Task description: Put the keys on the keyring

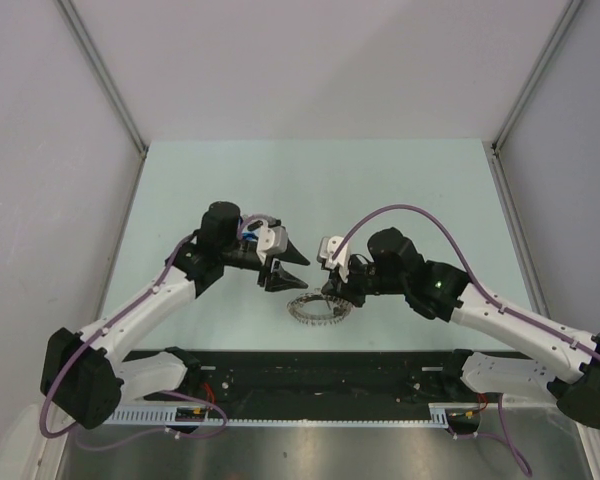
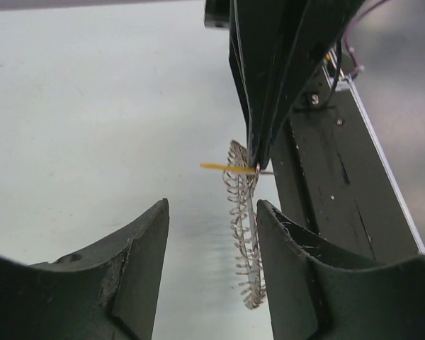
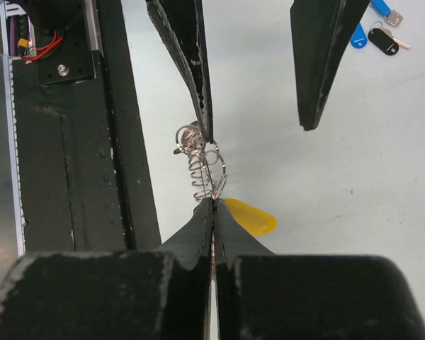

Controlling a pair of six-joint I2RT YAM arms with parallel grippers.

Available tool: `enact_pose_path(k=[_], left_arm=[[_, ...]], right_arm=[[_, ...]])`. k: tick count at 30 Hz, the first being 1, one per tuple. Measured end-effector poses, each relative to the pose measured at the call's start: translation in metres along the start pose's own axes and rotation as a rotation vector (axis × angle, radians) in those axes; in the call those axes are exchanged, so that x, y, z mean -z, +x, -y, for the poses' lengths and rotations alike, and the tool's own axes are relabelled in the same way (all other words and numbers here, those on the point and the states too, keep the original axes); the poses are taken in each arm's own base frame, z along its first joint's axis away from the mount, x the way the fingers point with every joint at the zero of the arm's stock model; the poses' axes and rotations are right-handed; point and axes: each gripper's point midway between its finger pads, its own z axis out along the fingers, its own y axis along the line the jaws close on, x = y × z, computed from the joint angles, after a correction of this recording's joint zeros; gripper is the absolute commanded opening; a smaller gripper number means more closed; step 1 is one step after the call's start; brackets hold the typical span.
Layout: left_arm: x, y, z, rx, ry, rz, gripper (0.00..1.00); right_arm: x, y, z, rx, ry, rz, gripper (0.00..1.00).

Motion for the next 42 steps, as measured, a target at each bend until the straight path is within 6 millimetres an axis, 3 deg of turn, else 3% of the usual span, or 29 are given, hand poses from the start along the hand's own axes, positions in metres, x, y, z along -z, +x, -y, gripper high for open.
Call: enact_pose_path(k=[5, 14, 42], left_arm=[[-0.005, 0.018, 0.006, 0.002, 0.063, -0.03, 0.5], [-0.022, 0.019, 0.013, -0.02, 0.136, -0.045, 0.39], [-0.029, 0.031, 0.03, 0.007, 0.205, -0.083, 0.39]], right_arm=[[0.001, 0.002, -0.002, 0.017, -0.013, -0.016, 0.0], [-0.002, -0.001, -0.006, 0.046, -0.033, -0.022, 0.0], [-0.002, 0.007, -0.011, 0.045, -0.044, -0.056, 0.0]])
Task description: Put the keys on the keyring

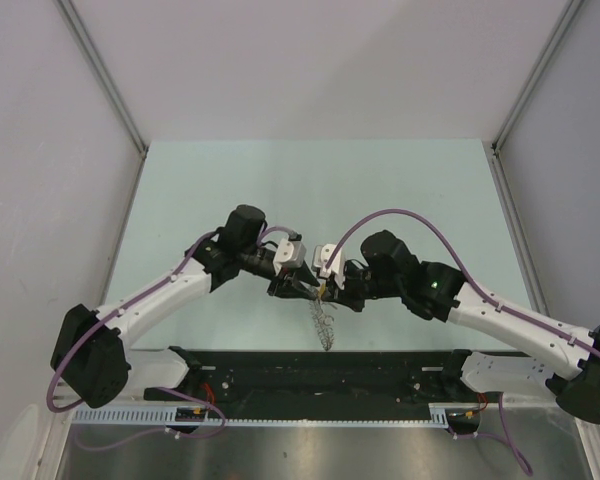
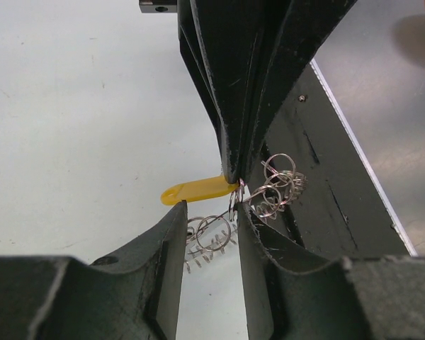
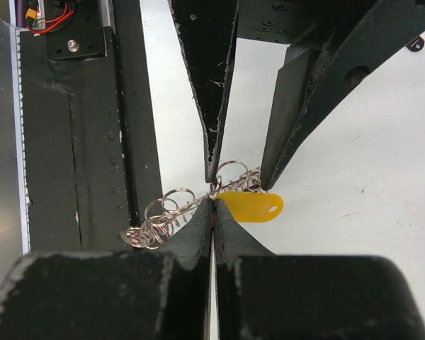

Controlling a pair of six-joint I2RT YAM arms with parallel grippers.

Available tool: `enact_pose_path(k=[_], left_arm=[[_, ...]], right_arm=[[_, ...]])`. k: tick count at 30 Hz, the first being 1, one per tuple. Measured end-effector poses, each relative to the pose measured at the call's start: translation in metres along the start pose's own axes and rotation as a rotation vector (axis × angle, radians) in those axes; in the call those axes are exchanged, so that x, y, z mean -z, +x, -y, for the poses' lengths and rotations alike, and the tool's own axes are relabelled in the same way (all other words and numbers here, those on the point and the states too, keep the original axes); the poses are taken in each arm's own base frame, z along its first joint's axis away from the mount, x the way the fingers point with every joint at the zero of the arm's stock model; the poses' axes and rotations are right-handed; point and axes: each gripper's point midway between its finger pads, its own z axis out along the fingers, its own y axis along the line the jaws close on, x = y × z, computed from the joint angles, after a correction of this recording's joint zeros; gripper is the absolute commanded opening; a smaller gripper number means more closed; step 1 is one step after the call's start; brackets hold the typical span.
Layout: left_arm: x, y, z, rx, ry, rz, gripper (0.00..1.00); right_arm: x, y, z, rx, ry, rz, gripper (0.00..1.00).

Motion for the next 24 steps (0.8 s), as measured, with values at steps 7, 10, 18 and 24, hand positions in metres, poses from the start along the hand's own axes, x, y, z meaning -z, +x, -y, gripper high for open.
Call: enact_pose_path(k=[7, 10, 18, 24], left_arm=[[0.001, 0.0, 0.0, 0.02, -0.009, -0.003, 0.41], [0.001, 0.0, 0.007, 0.042, -0.008, 0.003, 0.4], [0.001, -0.001, 0.016, 0.077, -0.01, 0.023, 0.36], [0.0, -0.005, 0.014, 0.085, -0.014, 0.039, 0.32]], right_arm=[[0.0, 0.0, 0.001, -0.003, 0.007, -0.002, 0.0], [0.0, 0.0, 0.003, -0.002, 0.018, 0.0, 0.0], [0.0, -0.001, 0.004, 0.0, 0.026, 0.0, 0.0], [0.0, -0.001, 0.004, 0.0, 0.026, 0.0, 0.0]])
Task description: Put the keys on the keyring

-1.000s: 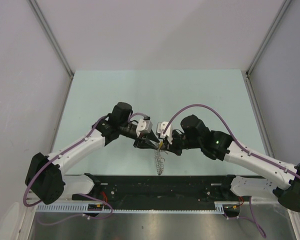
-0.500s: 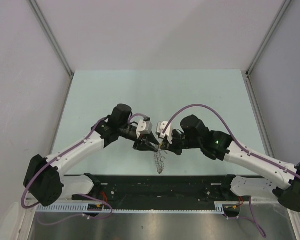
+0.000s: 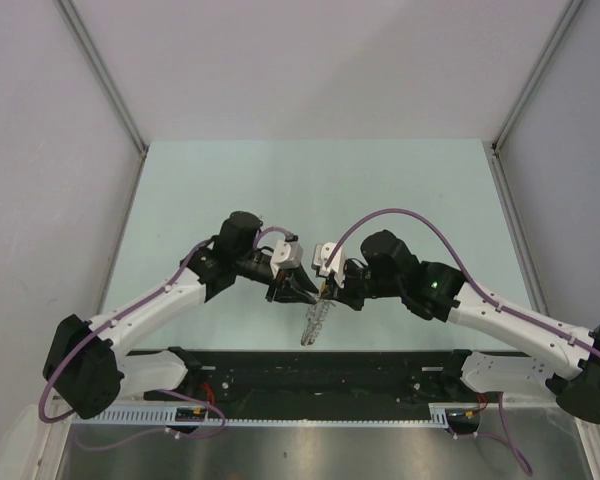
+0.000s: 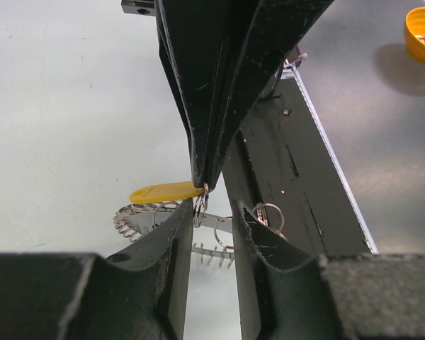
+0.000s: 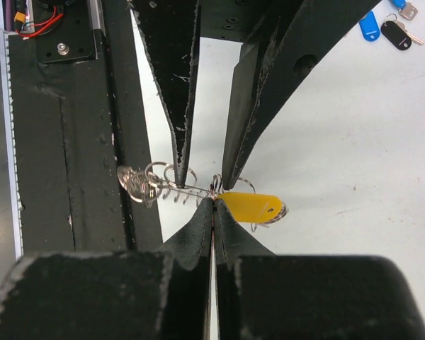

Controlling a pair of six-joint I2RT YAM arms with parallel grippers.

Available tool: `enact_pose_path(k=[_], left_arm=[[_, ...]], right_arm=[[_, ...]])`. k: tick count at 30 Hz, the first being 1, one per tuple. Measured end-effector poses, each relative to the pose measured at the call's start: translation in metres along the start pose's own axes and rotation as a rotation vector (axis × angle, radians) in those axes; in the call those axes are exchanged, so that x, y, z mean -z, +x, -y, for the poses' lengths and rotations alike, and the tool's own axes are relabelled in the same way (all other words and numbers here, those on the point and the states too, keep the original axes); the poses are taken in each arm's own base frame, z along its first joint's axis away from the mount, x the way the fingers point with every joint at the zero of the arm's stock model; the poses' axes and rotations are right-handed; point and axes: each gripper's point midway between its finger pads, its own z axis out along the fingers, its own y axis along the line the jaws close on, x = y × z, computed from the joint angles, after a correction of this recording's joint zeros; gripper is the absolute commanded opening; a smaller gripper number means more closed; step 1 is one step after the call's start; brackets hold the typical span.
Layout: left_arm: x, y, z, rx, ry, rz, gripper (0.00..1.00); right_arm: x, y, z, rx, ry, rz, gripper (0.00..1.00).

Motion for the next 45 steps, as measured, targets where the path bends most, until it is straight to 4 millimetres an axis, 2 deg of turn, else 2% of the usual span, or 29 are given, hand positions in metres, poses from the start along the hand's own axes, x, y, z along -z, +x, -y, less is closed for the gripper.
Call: enact_pose_path(k=[5, 17, 21, 29, 32, 33, 45], left_arm=[[-0.001, 0.0, -0.001, 0.004, 0.002, 0.001, 0.29], [-0.005, 0.009, -0.001, 0.021, 0.014, -0.02, 0.32], [-0.005, 0.012, -0.001, 0.025, 0.016, -0.026, 0.3], [-0.005, 0.013, -0.001, 0.022, 0.014, -0.029, 0.17], [-0.006, 0.014, -0.002, 0.026, 0.011, -0.032, 0.07], [-0.006, 0.014, -0.003, 0.027, 0.008, -0.033, 0.0], [-0.003, 0.009, -0.008, 0.072, -0.022, -0.003, 0.0]], right_arm=[[0.0, 0.0, 0.0, -0.003, 0.0, 0.0, 0.0], [0.0, 0.0, 0.0, -0.005, -0.001, -0.001, 0.0], [0.0, 0.0, 0.0, -0.005, -0.001, -0.001, 0.0], [0.0, 0.0, -0.001, -0.005, -0.001, -0.001, 0.0], [0.0, 0.0, -0.001, -0.007, -0.003, -0.002, 0.0], [0.0, 0.0, -0.002, -0.007, -0.004, -0.002, 0.0], [0.005, -0.002, 0.0, -0.003, 0.011, 0.006, 0.0]])
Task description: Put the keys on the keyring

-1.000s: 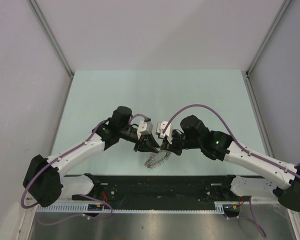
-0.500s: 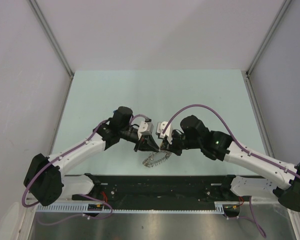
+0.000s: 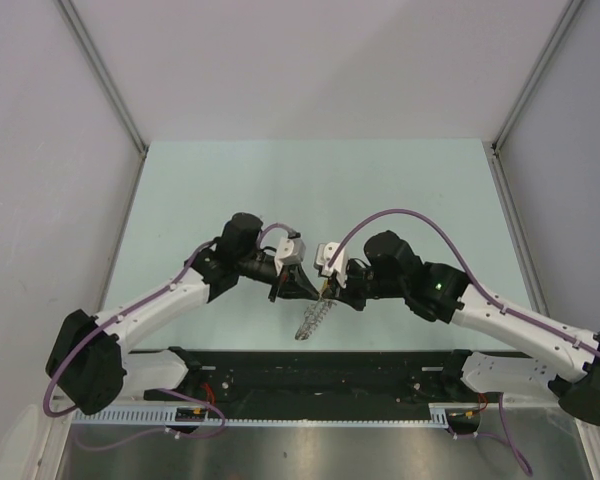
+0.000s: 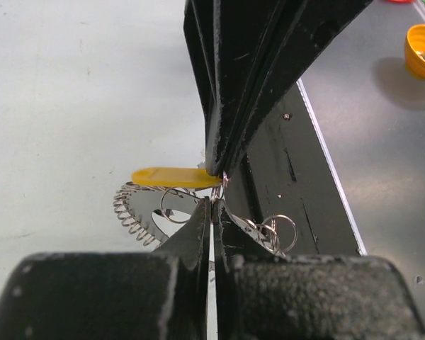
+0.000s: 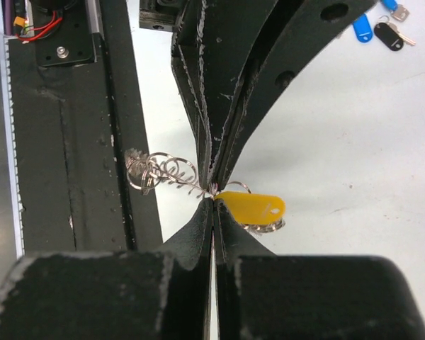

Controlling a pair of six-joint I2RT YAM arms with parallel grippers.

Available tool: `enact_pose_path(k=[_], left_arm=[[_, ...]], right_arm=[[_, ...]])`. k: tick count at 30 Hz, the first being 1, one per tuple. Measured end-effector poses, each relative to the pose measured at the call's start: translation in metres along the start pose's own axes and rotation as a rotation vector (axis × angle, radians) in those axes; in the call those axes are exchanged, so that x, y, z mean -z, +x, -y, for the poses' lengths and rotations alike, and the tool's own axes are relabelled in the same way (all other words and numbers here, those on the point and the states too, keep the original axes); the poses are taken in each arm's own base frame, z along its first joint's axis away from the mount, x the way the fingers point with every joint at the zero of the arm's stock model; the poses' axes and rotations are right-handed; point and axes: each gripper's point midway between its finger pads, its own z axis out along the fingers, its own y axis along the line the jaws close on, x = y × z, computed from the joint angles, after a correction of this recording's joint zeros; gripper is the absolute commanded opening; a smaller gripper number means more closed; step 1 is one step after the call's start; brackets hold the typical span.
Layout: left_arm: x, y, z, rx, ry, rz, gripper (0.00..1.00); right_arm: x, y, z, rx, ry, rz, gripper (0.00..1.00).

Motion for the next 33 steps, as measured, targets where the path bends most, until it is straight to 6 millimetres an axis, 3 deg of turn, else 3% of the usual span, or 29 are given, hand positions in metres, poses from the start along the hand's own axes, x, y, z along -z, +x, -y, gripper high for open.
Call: enact_pose_path(k=[16, 33], left_arm=[[0.015, -0.024, -0.003, 0.138, -0.188, 0.188, 0.0], [0.027, -0.046, -0.008, 0.255, -0.314, 0.448, 0.0]], right_arm=[[0.012, -0.016, 0.003, -0.014, 0.042, 0.066, 0.0], [0.005, -0.019, 0.006, -0.041, 0.098, 0.168, 0.0]])
